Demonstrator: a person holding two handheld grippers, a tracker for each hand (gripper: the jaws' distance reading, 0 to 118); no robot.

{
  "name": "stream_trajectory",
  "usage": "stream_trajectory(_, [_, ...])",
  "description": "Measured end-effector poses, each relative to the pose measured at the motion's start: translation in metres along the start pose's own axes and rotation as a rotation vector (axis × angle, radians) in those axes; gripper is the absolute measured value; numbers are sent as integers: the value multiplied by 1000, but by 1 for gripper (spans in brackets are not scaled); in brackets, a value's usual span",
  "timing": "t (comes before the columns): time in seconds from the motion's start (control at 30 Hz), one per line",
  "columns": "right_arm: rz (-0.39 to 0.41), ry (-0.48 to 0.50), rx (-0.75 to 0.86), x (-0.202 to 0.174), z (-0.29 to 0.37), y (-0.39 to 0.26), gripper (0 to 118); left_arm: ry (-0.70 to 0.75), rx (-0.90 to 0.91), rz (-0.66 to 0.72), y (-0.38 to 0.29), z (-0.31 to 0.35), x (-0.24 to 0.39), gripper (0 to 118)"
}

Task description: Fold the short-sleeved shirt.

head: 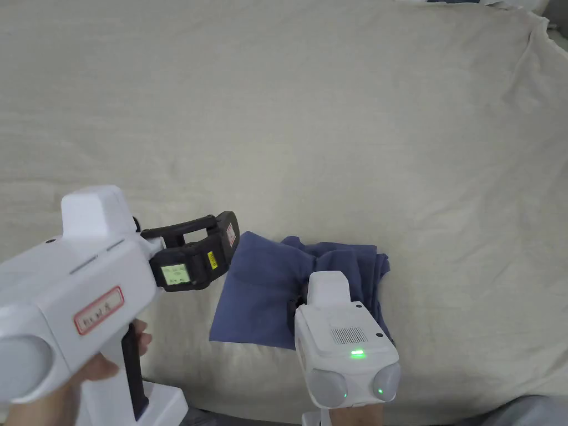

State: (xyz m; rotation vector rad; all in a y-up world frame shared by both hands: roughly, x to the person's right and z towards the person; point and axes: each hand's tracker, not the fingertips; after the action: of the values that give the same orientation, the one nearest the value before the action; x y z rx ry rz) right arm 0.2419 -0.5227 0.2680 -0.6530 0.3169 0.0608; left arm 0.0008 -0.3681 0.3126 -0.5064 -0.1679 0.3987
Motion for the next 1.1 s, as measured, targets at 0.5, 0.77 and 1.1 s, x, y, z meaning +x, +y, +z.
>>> stream_trajectory(0.5, [-32, 46, -50, 9, 1, 9, 0, -351, -702, 348, -62, -140, -103, 118])
stream_trajectory(0.77, [-64, 62, -64, 12, 1, 12, 0, -524, -677, 439, -70, -164, -96, 107])
stream_trajectory(1.1, [-68, 66, -75, 13, -1, 13, 0, -345, -698, 428, -76, -169, -96, 19])
